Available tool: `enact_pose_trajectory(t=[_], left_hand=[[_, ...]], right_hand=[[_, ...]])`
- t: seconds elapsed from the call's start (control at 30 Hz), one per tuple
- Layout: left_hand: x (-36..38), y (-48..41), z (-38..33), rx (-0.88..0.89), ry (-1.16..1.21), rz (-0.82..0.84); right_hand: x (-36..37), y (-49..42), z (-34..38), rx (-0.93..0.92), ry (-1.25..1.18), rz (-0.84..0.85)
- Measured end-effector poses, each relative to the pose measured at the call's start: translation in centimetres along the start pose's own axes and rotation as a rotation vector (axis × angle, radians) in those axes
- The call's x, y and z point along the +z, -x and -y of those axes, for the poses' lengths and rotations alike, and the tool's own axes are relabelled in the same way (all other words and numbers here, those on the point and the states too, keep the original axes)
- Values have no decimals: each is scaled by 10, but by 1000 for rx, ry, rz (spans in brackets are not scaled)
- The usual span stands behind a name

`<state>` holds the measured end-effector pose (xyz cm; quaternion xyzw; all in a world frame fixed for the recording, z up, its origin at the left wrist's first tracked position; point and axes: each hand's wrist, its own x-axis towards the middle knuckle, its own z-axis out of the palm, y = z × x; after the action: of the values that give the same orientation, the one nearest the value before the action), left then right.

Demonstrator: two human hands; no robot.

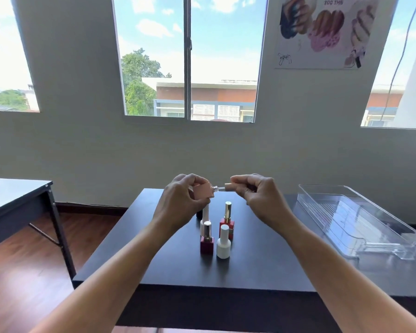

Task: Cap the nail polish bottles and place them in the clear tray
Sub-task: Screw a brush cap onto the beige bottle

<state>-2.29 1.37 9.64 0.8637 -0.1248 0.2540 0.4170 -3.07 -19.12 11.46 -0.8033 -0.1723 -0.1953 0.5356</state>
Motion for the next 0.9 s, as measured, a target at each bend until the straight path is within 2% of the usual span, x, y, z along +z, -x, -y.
enact_pose_trajectory(t=[0.3, 0.53, 0.67, 0.9], left_hand=[[10, 5, -8, 29, 50, 28], [13, 7, -9, 84, 13, 40], [14, 9, -7, 79, 1, 40], [14, 10, -9, 71, 8, 36]], right_hand=[[-2, 1, -6, 36, -15, 9], [-5, 0, -17, 46, 164, -28], [-8, 2, -20, 83, 178, 42], [-8, 3, -26, -13, 49, 76]])
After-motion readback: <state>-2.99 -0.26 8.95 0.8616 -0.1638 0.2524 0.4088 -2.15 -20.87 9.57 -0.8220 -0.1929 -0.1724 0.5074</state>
